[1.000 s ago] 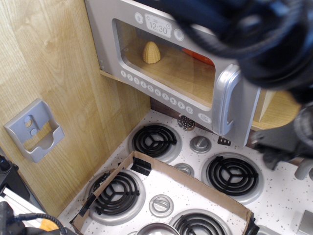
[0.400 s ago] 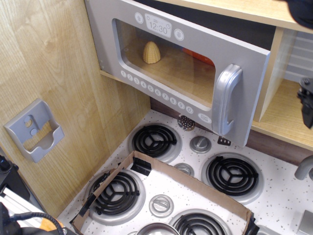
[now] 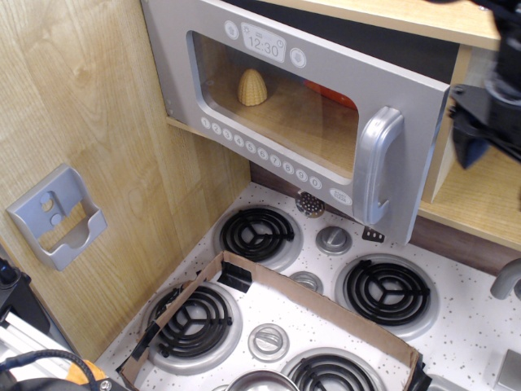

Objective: Open microwave

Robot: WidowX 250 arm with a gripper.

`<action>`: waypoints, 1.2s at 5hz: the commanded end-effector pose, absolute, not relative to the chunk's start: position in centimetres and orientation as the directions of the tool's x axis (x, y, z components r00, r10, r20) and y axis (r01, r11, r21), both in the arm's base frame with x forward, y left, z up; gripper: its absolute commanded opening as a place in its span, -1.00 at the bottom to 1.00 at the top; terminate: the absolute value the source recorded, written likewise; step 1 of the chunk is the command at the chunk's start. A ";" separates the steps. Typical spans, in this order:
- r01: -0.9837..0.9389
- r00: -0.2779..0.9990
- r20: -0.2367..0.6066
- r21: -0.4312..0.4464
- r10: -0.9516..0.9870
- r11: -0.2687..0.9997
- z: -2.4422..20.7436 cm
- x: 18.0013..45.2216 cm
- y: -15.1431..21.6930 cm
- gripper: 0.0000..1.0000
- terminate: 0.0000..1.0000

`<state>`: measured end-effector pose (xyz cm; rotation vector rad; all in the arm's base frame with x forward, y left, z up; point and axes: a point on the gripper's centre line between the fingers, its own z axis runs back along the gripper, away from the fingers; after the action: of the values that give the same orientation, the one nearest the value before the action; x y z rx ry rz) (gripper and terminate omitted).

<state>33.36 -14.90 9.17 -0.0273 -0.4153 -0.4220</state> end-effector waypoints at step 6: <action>0.064 0.947 0.305 0.118 -0.098 0.991 5.9 21.1 -3.1 1.00 -1.00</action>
<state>21.42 -1.82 5.56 0.1100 -0.2834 -0.0860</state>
